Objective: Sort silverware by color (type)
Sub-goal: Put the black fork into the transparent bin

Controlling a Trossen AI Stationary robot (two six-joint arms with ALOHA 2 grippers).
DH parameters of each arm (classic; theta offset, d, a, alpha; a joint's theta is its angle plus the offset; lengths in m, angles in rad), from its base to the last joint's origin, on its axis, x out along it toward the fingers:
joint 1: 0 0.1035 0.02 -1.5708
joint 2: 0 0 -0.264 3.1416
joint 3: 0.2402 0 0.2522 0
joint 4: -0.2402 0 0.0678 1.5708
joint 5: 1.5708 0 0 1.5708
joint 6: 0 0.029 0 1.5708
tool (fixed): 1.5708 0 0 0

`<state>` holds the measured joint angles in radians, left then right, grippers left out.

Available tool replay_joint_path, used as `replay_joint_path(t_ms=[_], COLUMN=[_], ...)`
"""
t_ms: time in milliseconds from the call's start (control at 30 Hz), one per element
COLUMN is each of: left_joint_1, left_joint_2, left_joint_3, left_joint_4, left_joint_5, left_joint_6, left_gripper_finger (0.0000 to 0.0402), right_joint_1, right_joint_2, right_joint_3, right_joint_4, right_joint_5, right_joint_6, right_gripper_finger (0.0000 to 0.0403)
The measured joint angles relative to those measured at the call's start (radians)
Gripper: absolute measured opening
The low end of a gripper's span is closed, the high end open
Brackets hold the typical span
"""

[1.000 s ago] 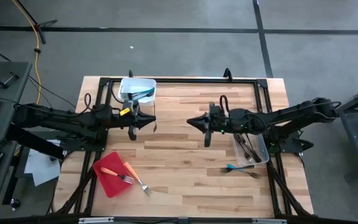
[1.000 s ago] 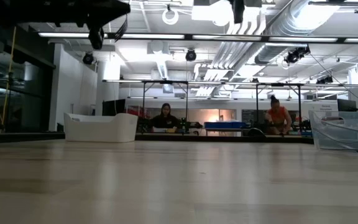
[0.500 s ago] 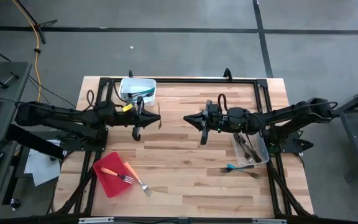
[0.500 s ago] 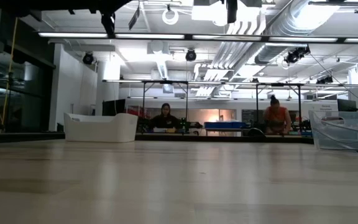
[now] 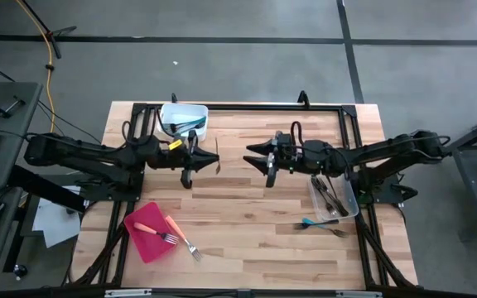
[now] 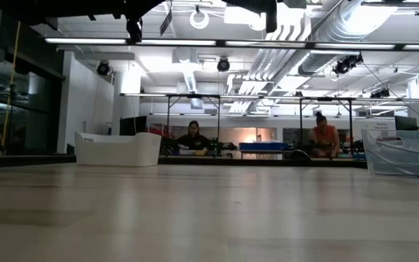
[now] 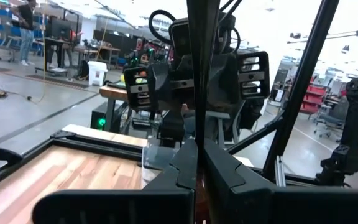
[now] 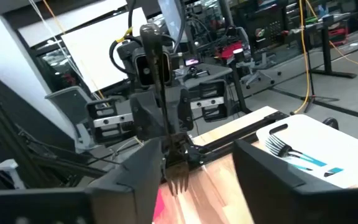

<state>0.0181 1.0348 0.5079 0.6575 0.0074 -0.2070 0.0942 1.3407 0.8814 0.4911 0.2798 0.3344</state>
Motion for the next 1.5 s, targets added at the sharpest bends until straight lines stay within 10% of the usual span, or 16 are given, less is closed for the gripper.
replay_joint_path(t_ms=[533, 1167, 1500], left_joint_1=[0.0, -0.008, -0.008], left_joint_2=[0.001, 0.293, 0.293], left_joint_3=[0.0, 0.206, 0.207], left_joint_4=[0.005, 0.064, 0.053], left_joint_5=[0.01, 0.032, 0.029], left_joint_6=[-0.012, 0.027, 0.026], left_gripper_finger=[0.0, 0.0, 0.0], right_joint_1=[-0.01, -0.036, -0.035], right_joint_2=[0.0, 0.145, 0.132], right_joint_3=[0.0, 0.086, 0.094], right_joint_4=[0.0, 0.104, 0.07], right_joint_5=[-0.107, -0.158, -0.157], right_joint_6=[0.006, -0.01, -0.02], right_gripper_finger=[0.0211, 0.0211, 0.0162])
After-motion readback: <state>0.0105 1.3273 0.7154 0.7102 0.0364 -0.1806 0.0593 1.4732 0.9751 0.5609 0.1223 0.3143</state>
